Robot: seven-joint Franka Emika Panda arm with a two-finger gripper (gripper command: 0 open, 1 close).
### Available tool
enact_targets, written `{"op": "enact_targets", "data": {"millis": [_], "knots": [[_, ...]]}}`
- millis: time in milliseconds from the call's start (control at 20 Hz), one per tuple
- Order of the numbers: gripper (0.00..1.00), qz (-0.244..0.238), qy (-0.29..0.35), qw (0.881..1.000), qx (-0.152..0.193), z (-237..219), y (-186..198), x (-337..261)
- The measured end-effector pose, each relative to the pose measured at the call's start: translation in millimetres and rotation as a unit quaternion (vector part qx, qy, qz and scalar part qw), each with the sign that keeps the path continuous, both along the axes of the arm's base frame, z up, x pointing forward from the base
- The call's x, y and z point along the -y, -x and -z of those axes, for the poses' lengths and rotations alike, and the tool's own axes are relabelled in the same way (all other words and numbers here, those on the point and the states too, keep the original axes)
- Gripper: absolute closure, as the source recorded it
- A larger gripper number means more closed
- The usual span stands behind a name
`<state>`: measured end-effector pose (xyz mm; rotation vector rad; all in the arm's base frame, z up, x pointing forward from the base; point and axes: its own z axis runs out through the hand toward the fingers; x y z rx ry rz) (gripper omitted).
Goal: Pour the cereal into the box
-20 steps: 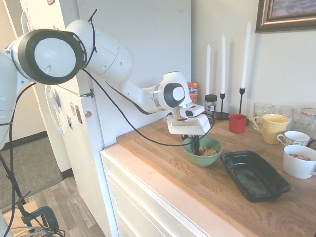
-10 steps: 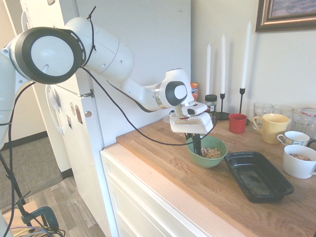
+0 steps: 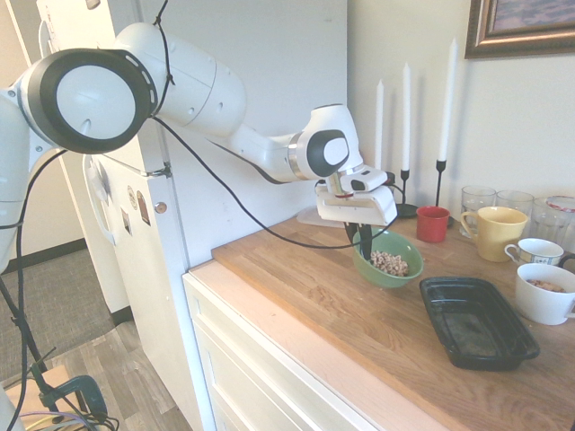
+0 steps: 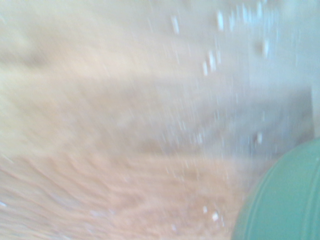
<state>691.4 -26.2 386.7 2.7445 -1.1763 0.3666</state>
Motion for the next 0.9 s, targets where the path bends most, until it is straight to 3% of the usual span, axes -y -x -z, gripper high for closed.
{"op": "enact_targets", "data": {"millis": [350,550,900], "knots": [[1.00,0.007,-0.060,0.998,0.020,-57,-7,47],[1.00,0.010,-0.148,0.989,0.001,-73,0,91],[1.00,0.026,-0.230,0.973,-0.001,-75,12,169]]}}
